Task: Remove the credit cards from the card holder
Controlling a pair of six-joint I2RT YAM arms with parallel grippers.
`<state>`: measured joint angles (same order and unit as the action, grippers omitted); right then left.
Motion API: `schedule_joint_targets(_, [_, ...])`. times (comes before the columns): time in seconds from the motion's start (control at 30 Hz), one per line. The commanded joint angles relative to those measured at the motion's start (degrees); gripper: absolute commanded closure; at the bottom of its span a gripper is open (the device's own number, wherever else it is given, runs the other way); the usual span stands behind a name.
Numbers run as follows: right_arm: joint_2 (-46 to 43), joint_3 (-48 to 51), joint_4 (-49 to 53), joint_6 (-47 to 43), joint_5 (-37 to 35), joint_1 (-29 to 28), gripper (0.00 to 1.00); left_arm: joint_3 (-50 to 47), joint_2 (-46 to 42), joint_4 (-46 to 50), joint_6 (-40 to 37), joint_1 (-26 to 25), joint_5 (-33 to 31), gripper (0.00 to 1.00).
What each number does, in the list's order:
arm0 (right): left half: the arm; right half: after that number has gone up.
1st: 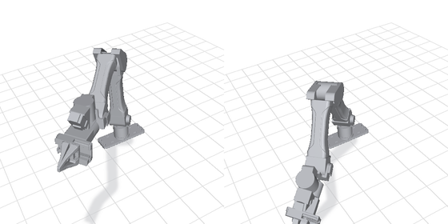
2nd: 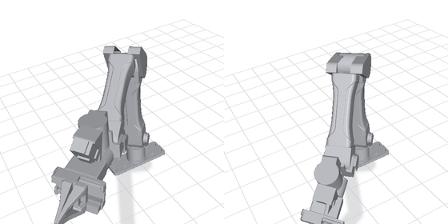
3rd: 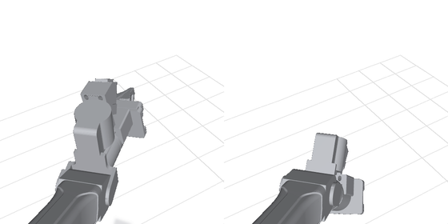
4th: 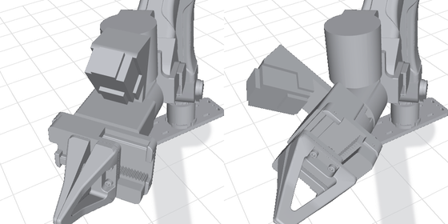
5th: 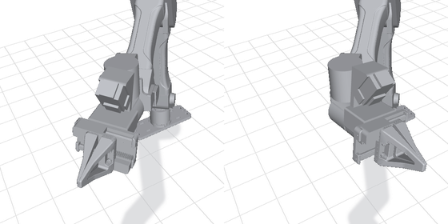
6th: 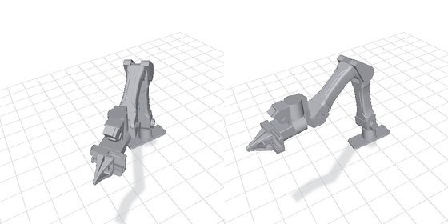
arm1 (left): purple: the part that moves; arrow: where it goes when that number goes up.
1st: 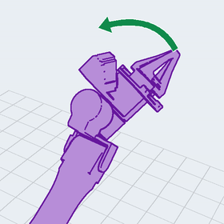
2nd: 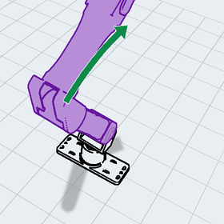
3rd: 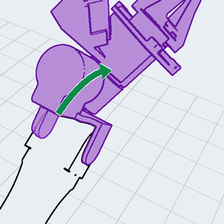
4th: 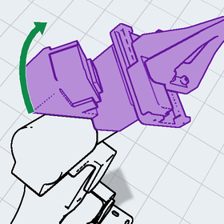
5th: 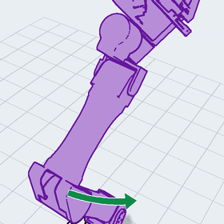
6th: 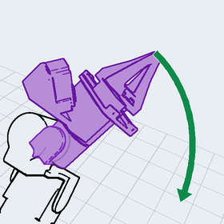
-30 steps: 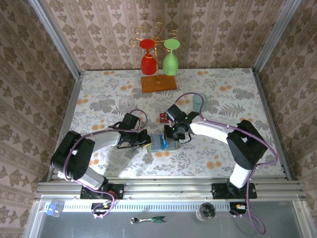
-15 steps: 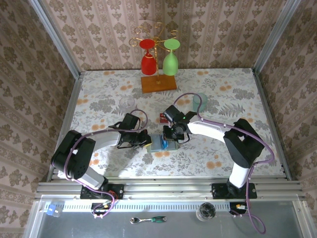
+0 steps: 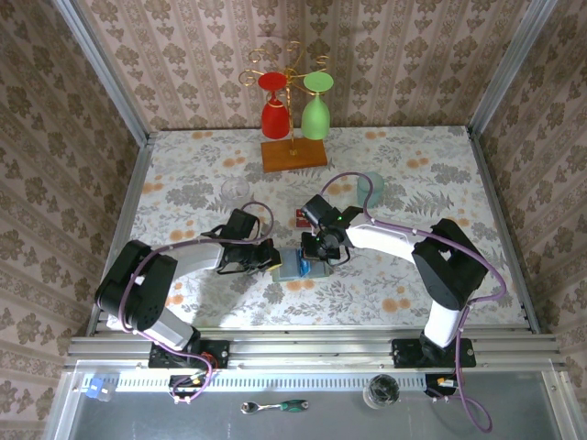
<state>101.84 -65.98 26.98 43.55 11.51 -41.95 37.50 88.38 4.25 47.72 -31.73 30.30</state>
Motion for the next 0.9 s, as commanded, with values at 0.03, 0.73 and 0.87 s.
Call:
schedule_joint_targets(0.03, [-2.4, -1.4, 2.1, 0.3, -2.7, -0.3, 0.96, 0.3, 0.5, 0.0, -1.1, 0.6, 1.4, 1.00])
schedule_joint_targets(0.73, [-5.2, -11.5, 14.5, -34.2, -0.7, 7.1, 1.00, 7.3, -0.6, 6.8, -4.5, 2.3, 2.5, 0.98])
schedule_joint_targets(0.87, [-4.0, -14.8, 17.4, -50.5, -3.0, 8.2, 1.00, 7.6, -1.3, 7.3, -4.3, 2.7, 1.8, 0.98])
